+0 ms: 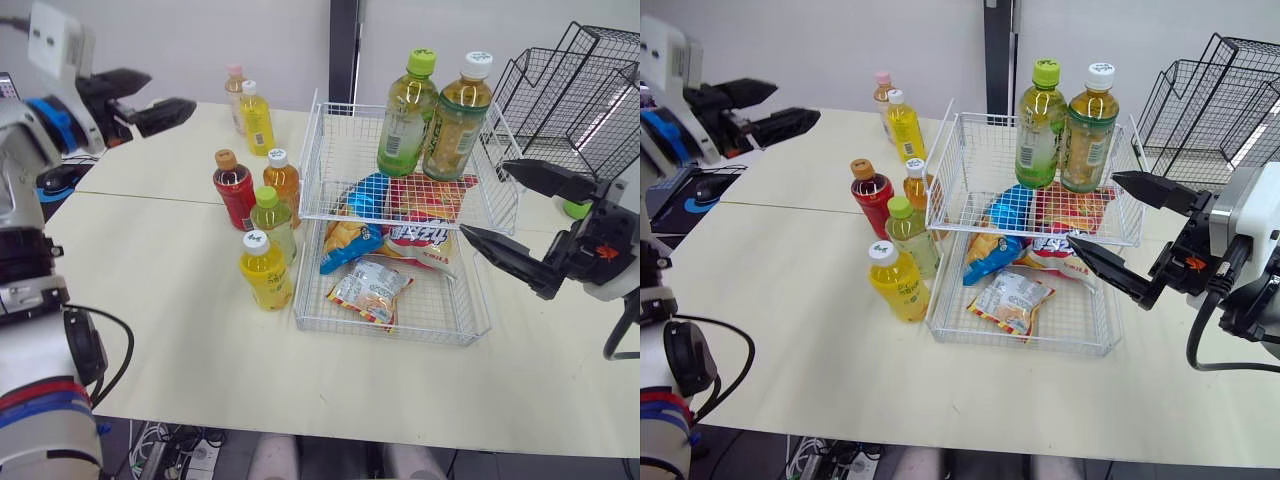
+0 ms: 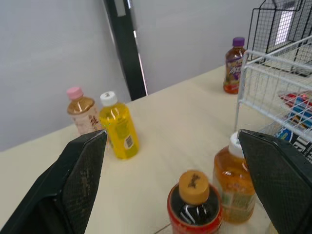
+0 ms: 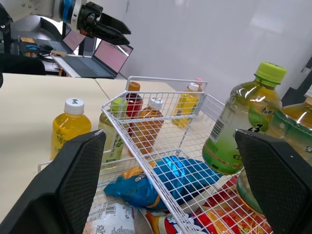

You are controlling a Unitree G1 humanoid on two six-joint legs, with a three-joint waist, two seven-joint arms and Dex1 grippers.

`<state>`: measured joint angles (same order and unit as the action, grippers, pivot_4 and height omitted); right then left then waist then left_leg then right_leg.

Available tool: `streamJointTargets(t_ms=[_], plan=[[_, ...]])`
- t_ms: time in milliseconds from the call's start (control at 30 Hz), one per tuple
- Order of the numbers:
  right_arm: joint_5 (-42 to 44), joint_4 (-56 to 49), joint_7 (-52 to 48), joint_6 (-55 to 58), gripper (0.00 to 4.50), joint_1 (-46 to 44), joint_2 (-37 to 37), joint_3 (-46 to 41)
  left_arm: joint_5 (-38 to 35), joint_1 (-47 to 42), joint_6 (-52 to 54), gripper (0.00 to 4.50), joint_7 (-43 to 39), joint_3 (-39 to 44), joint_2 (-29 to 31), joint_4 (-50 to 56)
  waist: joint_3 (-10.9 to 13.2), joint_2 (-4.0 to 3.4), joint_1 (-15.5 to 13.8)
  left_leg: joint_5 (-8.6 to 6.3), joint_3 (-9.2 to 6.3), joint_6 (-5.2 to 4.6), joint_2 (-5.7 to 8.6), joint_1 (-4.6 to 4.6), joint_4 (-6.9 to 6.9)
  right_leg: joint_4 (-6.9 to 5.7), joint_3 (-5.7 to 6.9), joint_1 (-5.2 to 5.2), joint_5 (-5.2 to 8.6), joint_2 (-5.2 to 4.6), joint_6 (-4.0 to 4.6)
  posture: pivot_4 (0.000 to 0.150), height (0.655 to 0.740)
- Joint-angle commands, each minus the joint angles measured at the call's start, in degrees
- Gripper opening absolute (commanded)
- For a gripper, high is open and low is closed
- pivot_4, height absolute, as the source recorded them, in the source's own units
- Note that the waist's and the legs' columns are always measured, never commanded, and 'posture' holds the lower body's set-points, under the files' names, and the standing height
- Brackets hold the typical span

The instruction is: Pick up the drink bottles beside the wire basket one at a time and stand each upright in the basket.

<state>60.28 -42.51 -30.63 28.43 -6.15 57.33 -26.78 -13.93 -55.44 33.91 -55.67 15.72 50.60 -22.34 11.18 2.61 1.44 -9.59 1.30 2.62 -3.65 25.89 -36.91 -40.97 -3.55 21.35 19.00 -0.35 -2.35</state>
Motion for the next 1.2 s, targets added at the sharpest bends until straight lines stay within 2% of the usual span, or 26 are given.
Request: streamJointTargets(t_ms=[33,300,633,667,733,800,1033,1200], plan=[[2.7,-1.1,1.1,1.3,4.50,-0.6,-0.6,-1.5,-1.5,2.2,-2.3,4.46,2.4,2.5,0.9,1.9,0.0,0.00,0.0,0.00,0.01,0.00,0.00,0.00,0.01,0.00,-0.01,0.00,0.00,0.00,0.00,0.150,0.7207],[4.3,-6.3,0.6,3.1,4.50,2.2,0.2,-4.3,-4.1,10.4,-3.6,4.46,6.9,3.4,-2.8,4.6,0.0,0.01,0.0,0.00,-0.01,0.00,-0.02,0.00,0.02,-0.01,0.01,0.01,0.00,-0.02,0.00,0.150,0.7207],[5.4,-12.9,-2.2,3.0,4.50,6.9,0.4,-4.6,-6.3,14.8,-2.9,4.46,11.1,3.2,-5.7,10.3,0.0,0.04,0.1,0.00,-0.01,0.00,0.00,-0.01,0.05,0.00,0.01,0.01,0.00,-0.02,-0.01,0.150,0.7207],[5.0,-12.9,-1.4,3.0,4.50,5.8,0.5,-2.9,-6.6,14.9,-2.8,4.46,11.6,3.3,-5.9,10.6,0.0,0.04,0.1,0.00,0.00,0.00,0.01,-0.01,0.05,0.00,0.01,0.01,0.00,-0.02,-0.01,0.150,0.7207],[-2.4,-6.9,3.1,7.0,4.50,-10.2,-4.3,14.7,-6.9,15.0,-2.7,4.46,12.5,3.0,-6.5,11.2,-0.1,0.09,0.5,0.00,0.01,0.00,0.01,-0.09,0.02,-0.01,-0.02,-0.05,-0.01,-0.02,-0.01,0.150,0.7207],[-6.7,-3.6,5.6,9.7,4.50,-18.5,-7.7,23.3,-7.1,14.9,-2.7,4.46,13.8,2.8,-7.6,11.7,-0.1,0.10,1.3,0.03,0.12,0.00,-0.02,-0.21,-0.04,0.01,-0.10,-0.03,-0.10,0.03,0.04,0.150,0.7207],[-10.9,-1.5,9.6,12.8,4.50,-24.4,-12.5,26.1,-4.9,12.9,-3.8,4.46,22.8,1.6,-12.8,10.6,-0.1,0.13,-0.2,0.12,0.12,-0.13,-0.04,0.09,0.05,0.00,-0.12,0.21,-0.22,-0.09,0.07,0.150,0.7207],[-10.8,-2.5,10.1,14.1,4.50,-25.3,-13.8,25.6,-4.9,10.9,-4.0,4.46,24.1,0.6,-14.0,8.2,-0.1,0.12,-0.1,0.12,0.12,-0.13,0.00,0.11,0.06,0.04,-0.07,0.20,-0.22,-0.09,0.06,0.150,0.7207]])
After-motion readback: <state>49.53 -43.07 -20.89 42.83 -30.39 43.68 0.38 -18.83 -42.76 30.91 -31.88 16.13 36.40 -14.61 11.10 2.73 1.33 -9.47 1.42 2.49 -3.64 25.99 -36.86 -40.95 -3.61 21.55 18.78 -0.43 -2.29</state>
